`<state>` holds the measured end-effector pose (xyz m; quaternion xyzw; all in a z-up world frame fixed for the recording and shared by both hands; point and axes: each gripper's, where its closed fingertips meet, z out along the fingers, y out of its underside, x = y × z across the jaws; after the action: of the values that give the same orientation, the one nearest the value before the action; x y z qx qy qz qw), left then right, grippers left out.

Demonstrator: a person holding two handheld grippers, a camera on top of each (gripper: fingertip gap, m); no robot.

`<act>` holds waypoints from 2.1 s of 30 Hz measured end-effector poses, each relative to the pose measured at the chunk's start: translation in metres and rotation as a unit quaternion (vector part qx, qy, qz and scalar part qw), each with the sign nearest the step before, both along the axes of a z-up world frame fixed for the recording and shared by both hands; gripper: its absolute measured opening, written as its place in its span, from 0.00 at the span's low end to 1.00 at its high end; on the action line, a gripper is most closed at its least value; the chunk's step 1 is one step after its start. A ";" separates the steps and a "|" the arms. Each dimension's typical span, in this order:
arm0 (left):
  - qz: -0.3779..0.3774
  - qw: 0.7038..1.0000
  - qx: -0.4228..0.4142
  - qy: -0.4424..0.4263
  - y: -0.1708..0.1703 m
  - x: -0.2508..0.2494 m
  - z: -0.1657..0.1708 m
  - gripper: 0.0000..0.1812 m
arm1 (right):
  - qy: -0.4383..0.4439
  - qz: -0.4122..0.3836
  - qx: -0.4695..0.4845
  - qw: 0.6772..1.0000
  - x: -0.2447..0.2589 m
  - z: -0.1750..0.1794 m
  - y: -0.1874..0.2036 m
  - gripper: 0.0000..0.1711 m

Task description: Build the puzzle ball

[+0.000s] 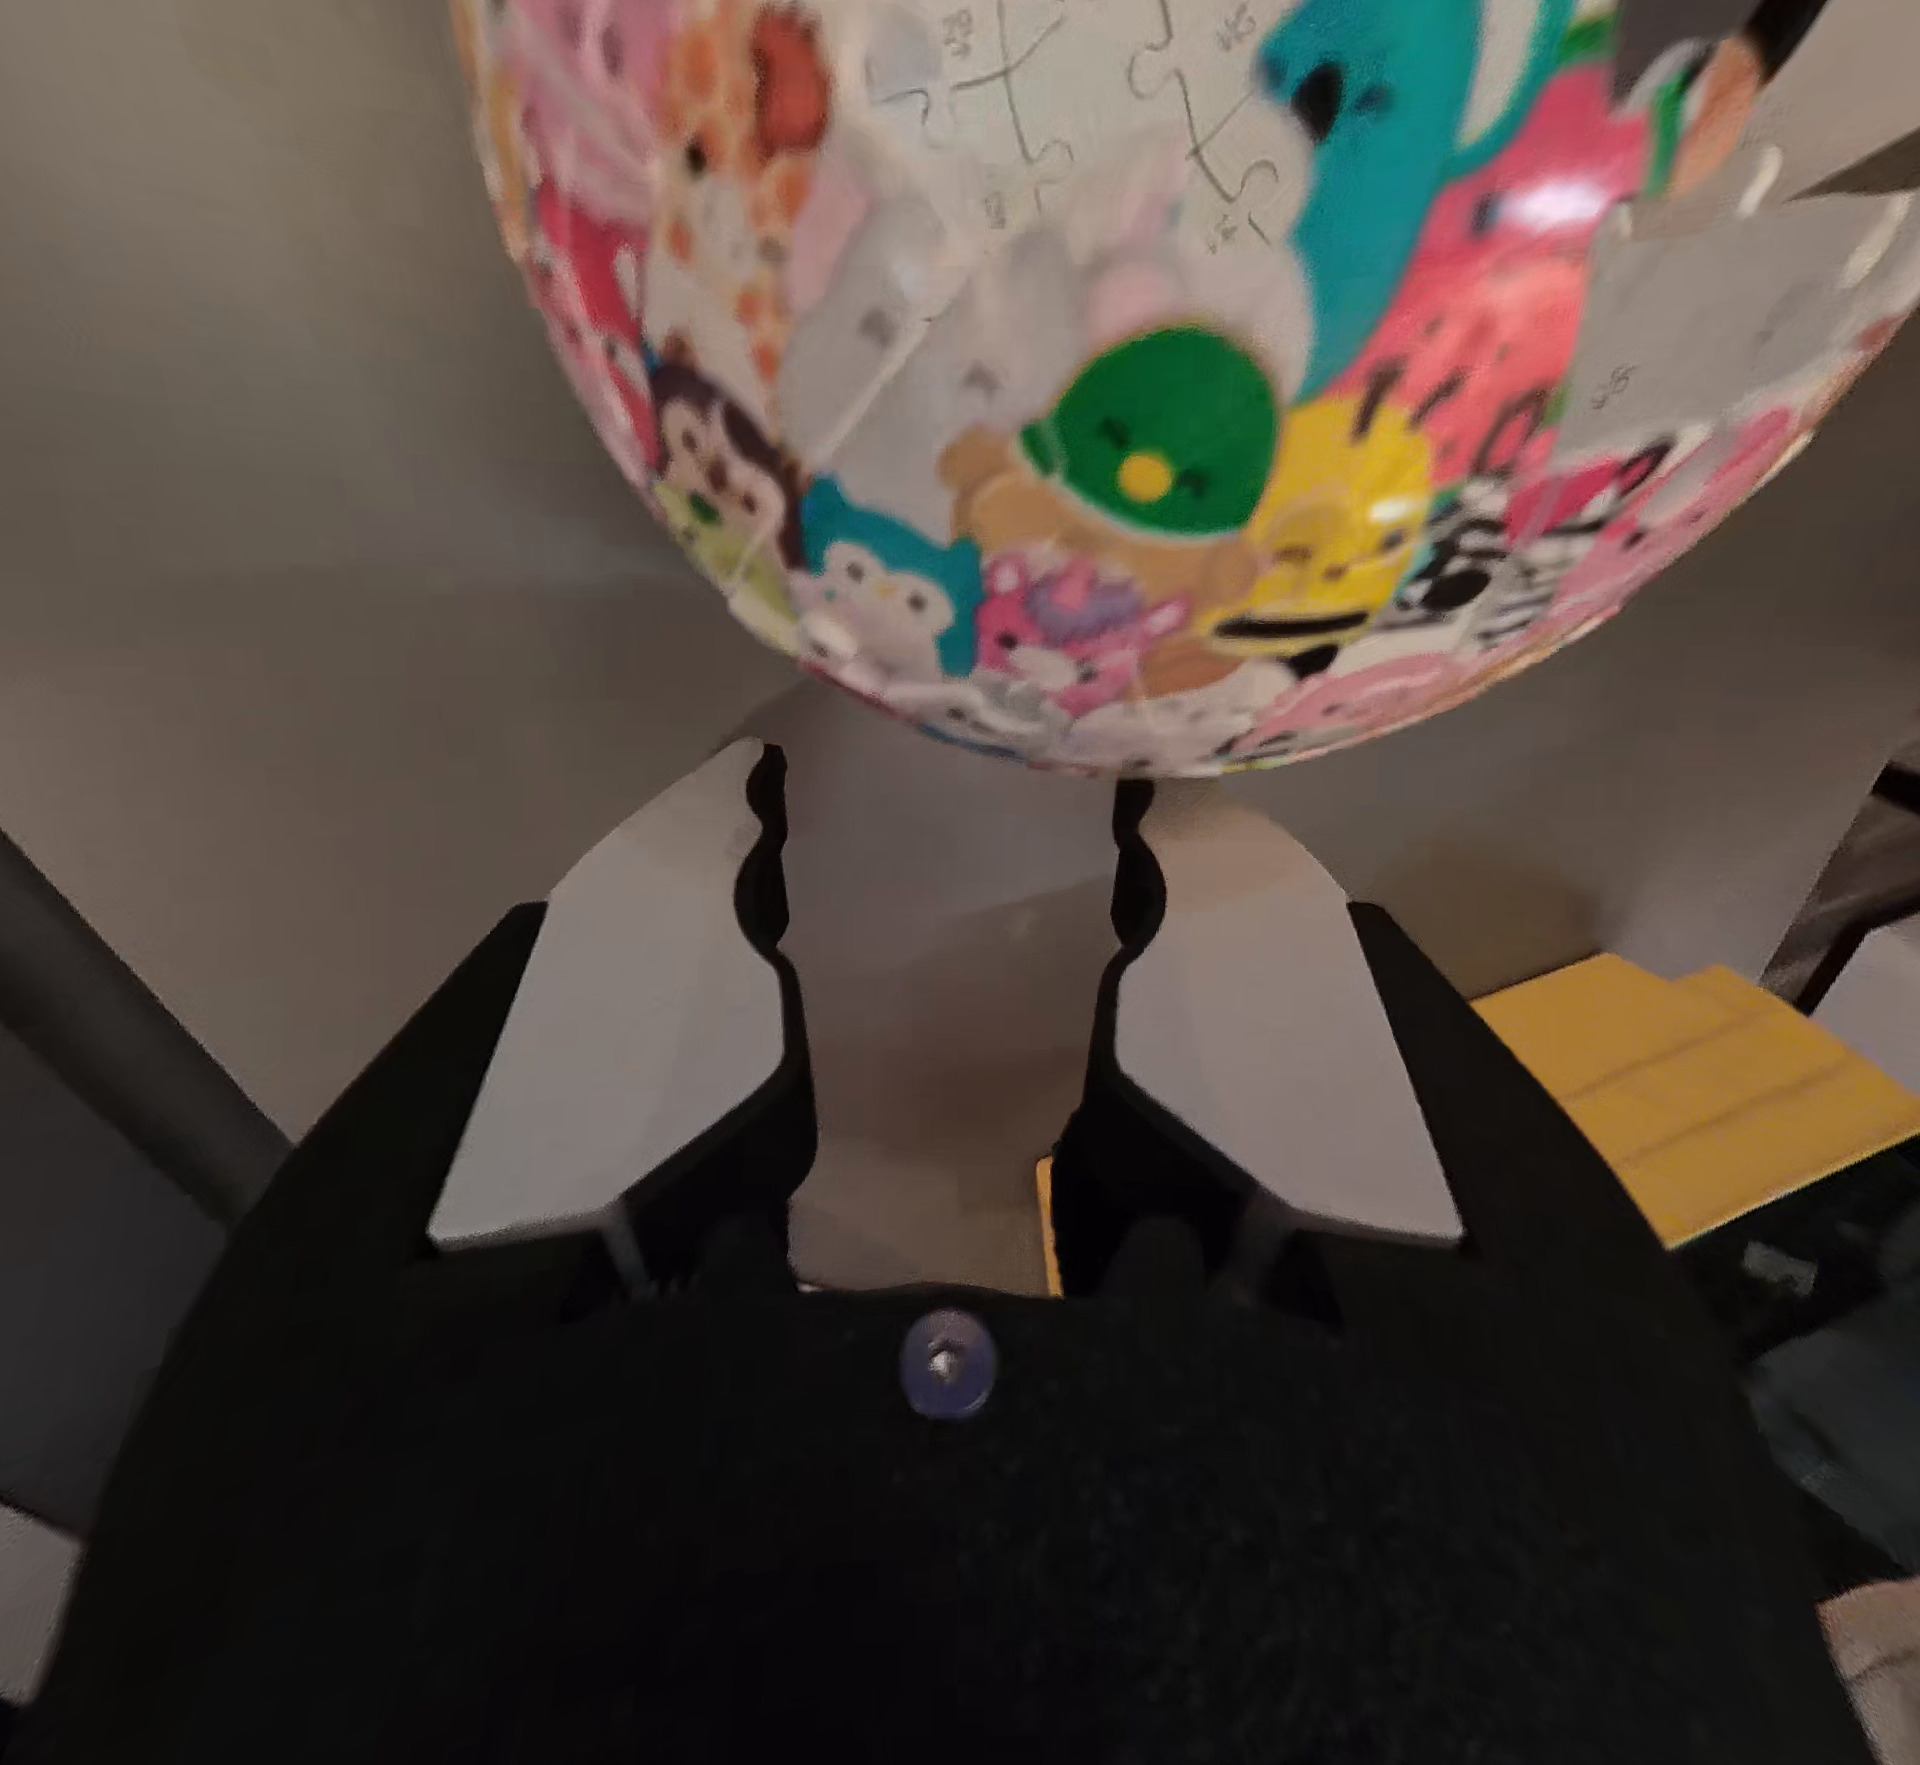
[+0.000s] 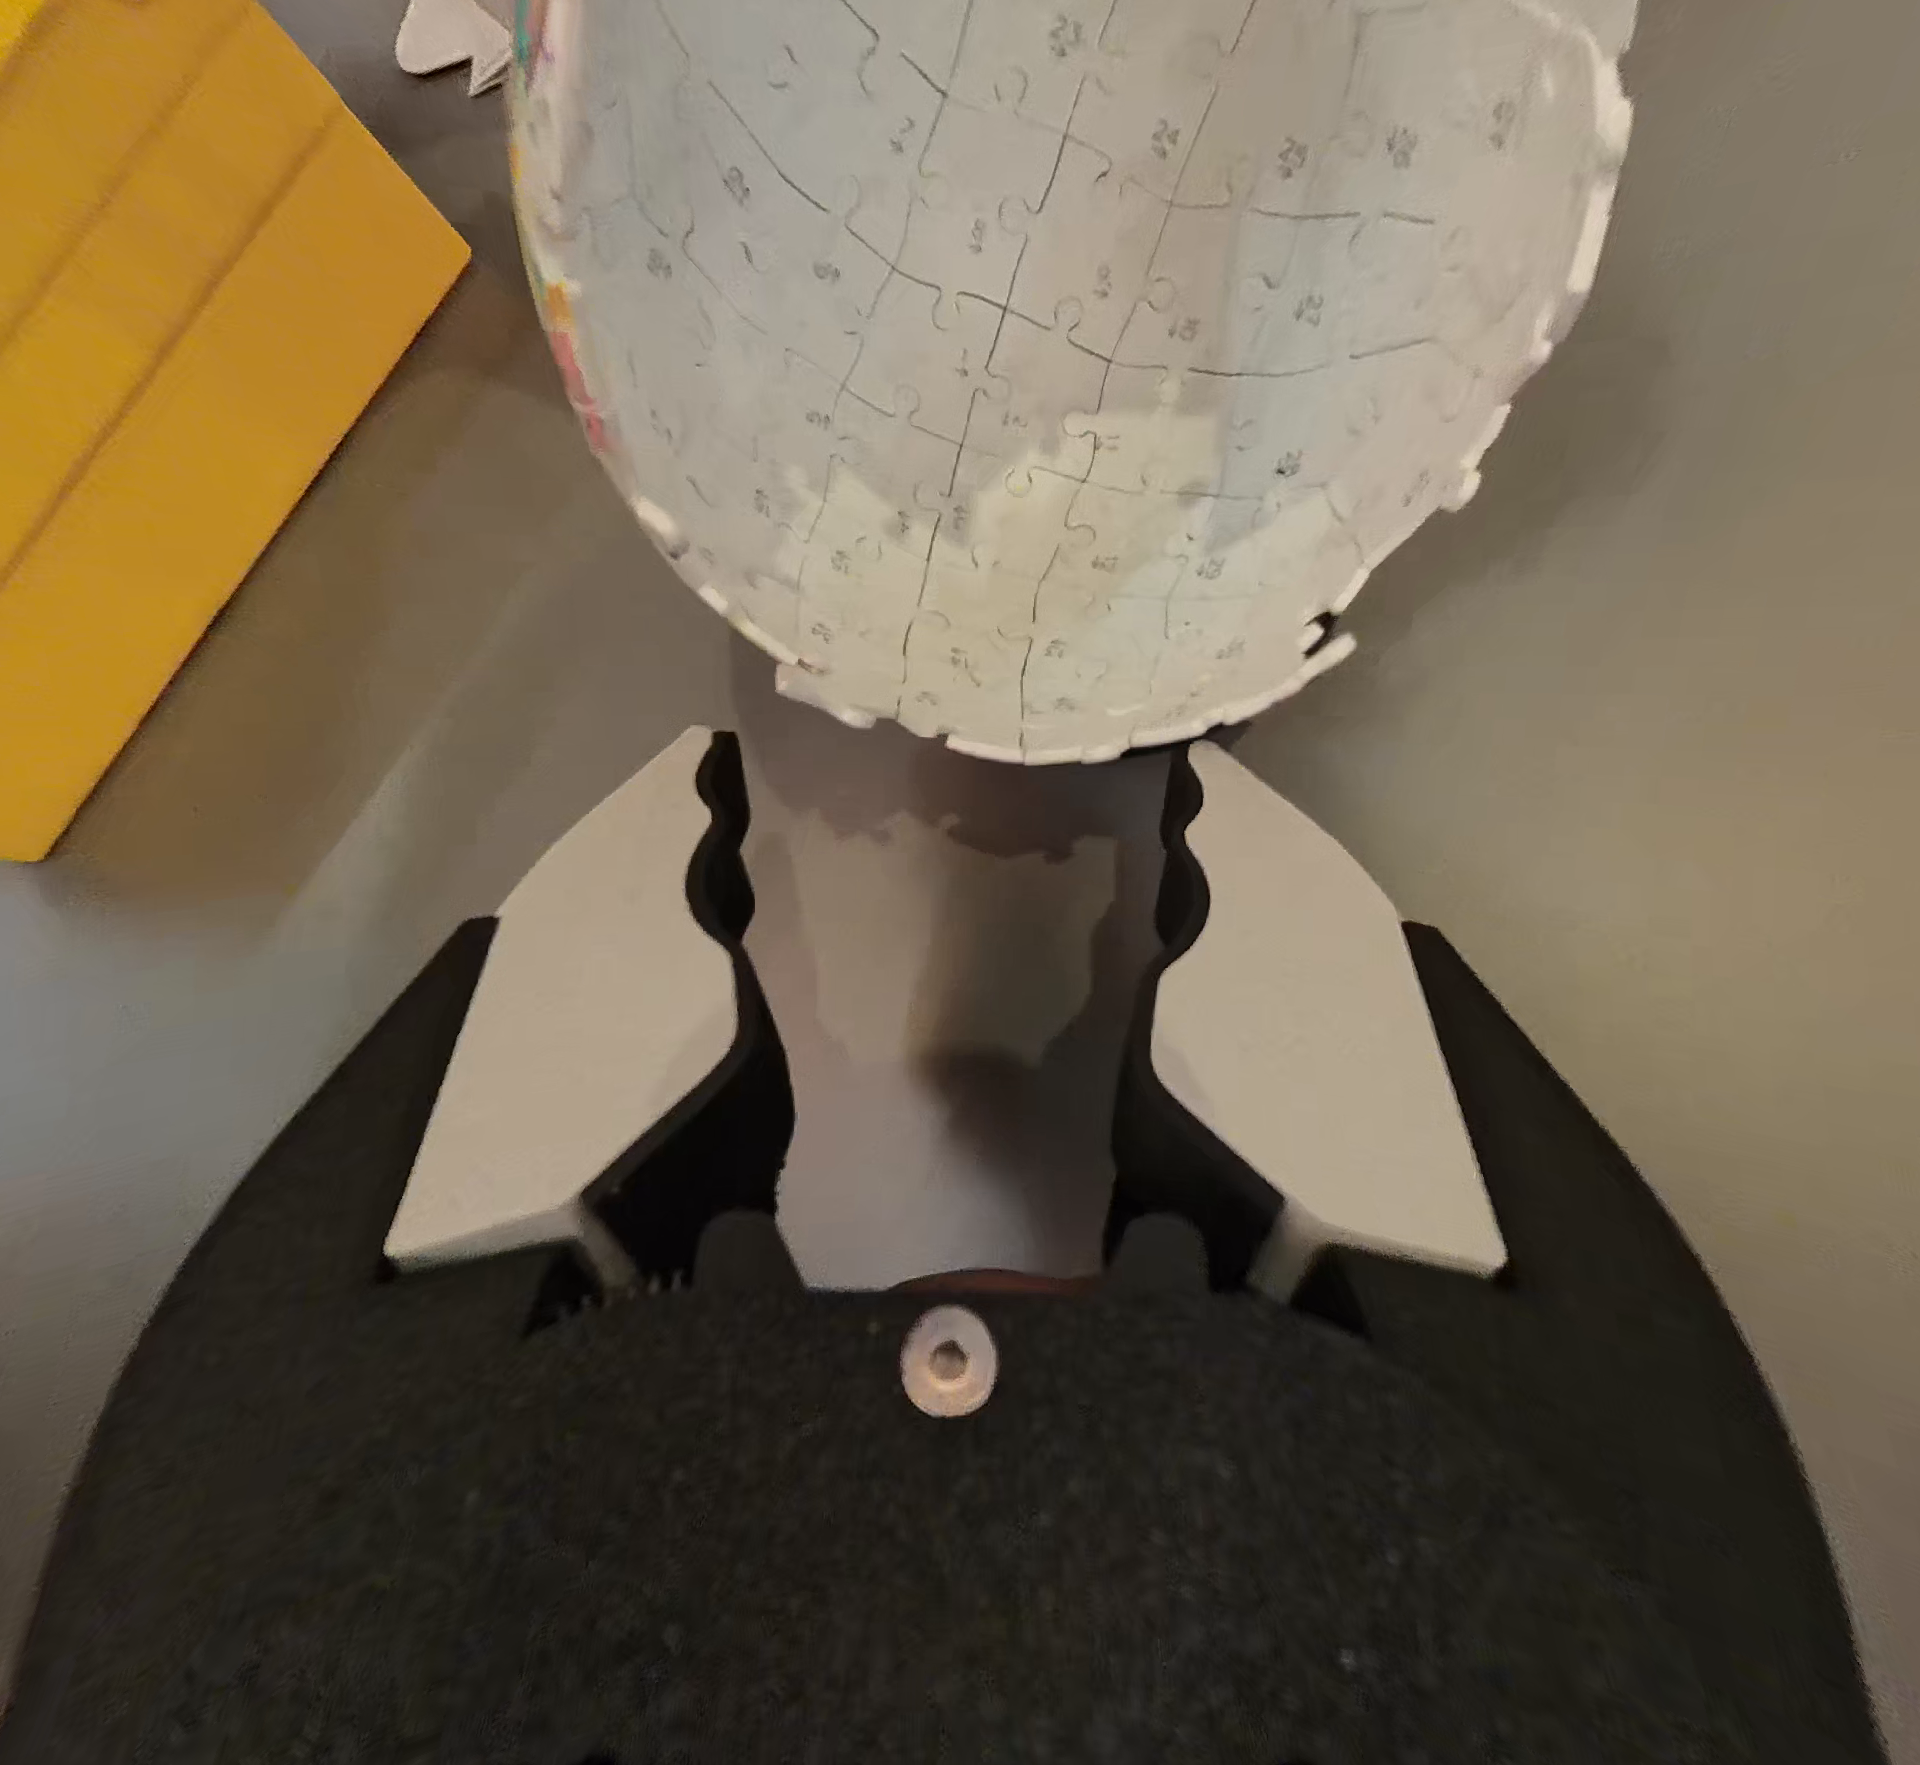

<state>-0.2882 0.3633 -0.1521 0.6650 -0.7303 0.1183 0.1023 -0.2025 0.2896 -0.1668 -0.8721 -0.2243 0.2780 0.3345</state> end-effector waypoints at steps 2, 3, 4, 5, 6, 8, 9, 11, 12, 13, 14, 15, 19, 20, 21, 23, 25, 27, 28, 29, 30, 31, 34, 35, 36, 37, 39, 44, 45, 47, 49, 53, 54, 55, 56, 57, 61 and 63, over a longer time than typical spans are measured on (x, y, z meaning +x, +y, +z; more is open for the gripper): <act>-0.016 1.000 -0.001 0.007 -0.001 0.003 0.001 0.35 | -0.001 0.004 0.000 1.000 0.002 0.001 0.002 0.45; -0.023 1.000 0.002 0.008 -0.001 0.005 0.002 0.35 | 0.001 0.005 0.000 1.000 0.002 0.002 0.003 0.45; -0.030 1.000 0.005 0.007 0.000 0.007 0.002 0.36 | 0.001 0.005 -0.001 1.000 0.003 0.002 0.004 0.46; -0.036 0.999 0.010 0.007 0.001 0.008 0.002 0.36 | -0.001 0.005 0.001 1.000 0.004 0.002 0.005 0.47; -0.038 0.999 0.012 0.007 0.002 0.009 0.002 0.37 | -0.005 0.007 0.002 1.000 0.005 0.002 0.006 0.47; -0.040 0.999 0.015 0.004 0.002 0.010 0.001 0.37 | -0.016 0.011 0.008 1.000 0.007 0.001 0.008 0.47; -0.040 0.999 0.019 0.001 0.003 0.010 0.001 0.36 | -0.019 0.012 0.011 1.000 0.007 0.001 0.009 0.47; -0.040 0.999 0.031 -0.008 0.004 0.011 0.002 0.36 | -0.023 0.011 0.017 1.000 0.009 0.001 0.013 0.46; -0.039 0.999 0.035 -0.012 0.004 0.012 0.003 0.36 | -0.024 0.012 0.018 0.999 0.010 0.001 0.014 0.47; -0.037 0.998 0.038 -0.017 0.003 0.012 0.005 0.36 | -0.026 0.013 0.018 0.999 0.010 0.001 0.015 0.47; -0.037 0.998 0.042 -0.021 0.002 0.013 0.006 0.36 | -0.028 0.012 0.020 0.999 0.011 0.001 0.016 0.47; -0.037 0.998 0.045 -0.024 0.001 0.013 0.008 0.36 | -0.030 0.014 0.023 0.999 0.011 0.002 0.017 0.47; -0.035 0.997 0.057 -0.027 -0.002 0.013 0.012 0.38 | -0.044 0.020 0.029 0.998 0.010 0.001 0.019 0.47; -0.033 0.997 0.058 -0.025 -0.002 0.012 0.012 0.39 | -0.045 0.022 0.029 0.998 0.010 0.001 0.020 0.47; -0.032 0.997 0.060 -0.024 -0.003 0.012 0.012 0.39 | -0.046 0.022 0.030 0.998 0.010 0.001 0.020 0.48; -0.029 0.997 0.062 -0.022 -0.003 0.010 0.011 0.39 | -0.046 0.024 0.031 0.998 0.010 0.001 0.021 0.47; -0.024 0.998 0.060 -0.019 -0.005 0.007 0.009 0.39 | -0.043 0.028 0.030 0.998 0.009 0.001 0.022 0.47; -0.022 0.998 0.065 -0.008 -0.002 0.000 0.006 0.39 | -0.039 0.030 0.028 0.998 0.010 0.001 0.022 0.47; -0.020 0.997 0.070 0.000 0.001 -0.004 0.003 0.39 | -0.037 0.032 0.025 0.999 0.010 0.001 0.021 0.47; -0.018 0.997 0.077 0.009 0.006 -0.009 0.001 0.39 | -0.037 0.033 0.022 0.999 0.011 0.001 0.021 0.47; -0.016 0.996 0.084 0.018 0.011 -0.013 -0.001 0.39 | -0.038 0.033 0.017 0.999 0.013 0.001 0.020 0.47; -0.014 0.996 0.083 0.024 0.014 -0.015 -0.003 0.38 | -0.038 0.034 0.010 0.999 0.014 0.000 0.019 0.47; -0.018 0.997 0.074 0.026 0.020 -0.008 -0.005 0.36 | -0.020 0.025 -0.015 0.999 0.012 0.001 0.016 0.46; -0.021 0.997 0.074 0.027 0.023 -0.004 -0.005 0.36 | -0.013 0.024 -0.022 0.999 0.010 0.000 0.015 0.46; -0.025 0.997 0.072 0.028 0.024 0.000 -0.005 0.36 | -0.008 0.021 -0.023 0.999 0.009 0.001 0.017 0.46; -0.030 0.997 0.068 0.030 0.024 0.004 -0.004 0.36 | -0.007 0.016 -0.019 1.000 0.009 0.001 0.019 0.45; -0.044 0.996 0.063 0.036 0.022 0.008 -0.003 0.35 | -0.011 0.010 -0.017 1.000 0.010 -0.001 0.021 0.46; -0.052 0.996 0.061 0.029 0.018 0.010 -0.002 0.35 | -0.001 0.013 -0.014 1.000 0.012 0.000 0.024 0.47; -0.049 0.996 0.064 0.024 0.018 0.011 -0.001 0.35 | -0.001 0.015 -0.013 1.000 0.012 0.000 0.025 0.47; -0.046 0.996 0.071 0.016 0.018 0.011 0.002 0.35 | -0.007 0.019 -0.010 1.000 0.012 0.001 0.027 0.47; -0.045 0.996 0.079 0.010 0.016 0.011 0.006 0.35 | -0.015 0.021 -0.004 1.000 0.011 0.003 0.029 0.49; -0.051 0.995 0.088 0.011 0.009 0.006 0.012 0.35 | -0.024 0.031 0.010 0.999 0.007 0.006 0.032 0.50; -0.050 0.995 0.088 0.012 0.007 0.005 0.013 0.35 | -0.027 0.034 0.010 0.999 0.006 0.006 0.032 0.50; -0.046 0.995 0.087 0.014 0.005 0.004 0.012 0.36 | -0.029 0.037 0.009 0.999 0.005 0.006 0.032 0.50; -0.043 0.995 0.088 0.013 0.004 0.003 0.012 0.37 | -0.030 0.037 0.012 0.999 0.005 0.006 0.033 0.50; -0.038 0.995 0.087 0.012 0.003 0.003 0.012 0.38 | -0.030 0.038 0.013 0.999 0.005 0.006 0.032 0.50; -0.029 0.996 0.081 0.008 -0.003 -0.001 0.008 0.38 | -0.036 0.047 0.016 0.998 0.007 0.003 0.029 0.50; -0.028 0.996 0.081 0.013 -0.005 -0.006 0.005 0.38 | -0.037 0.050 0.014 0.998 0.010 0.000 0.027 0.50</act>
<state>-0.2939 0.3584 -0.1470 0.6521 -0.7542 0.0474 0.0606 -0.1926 0.3170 -0.1666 -0.8649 -0.2837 0.2582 0.3238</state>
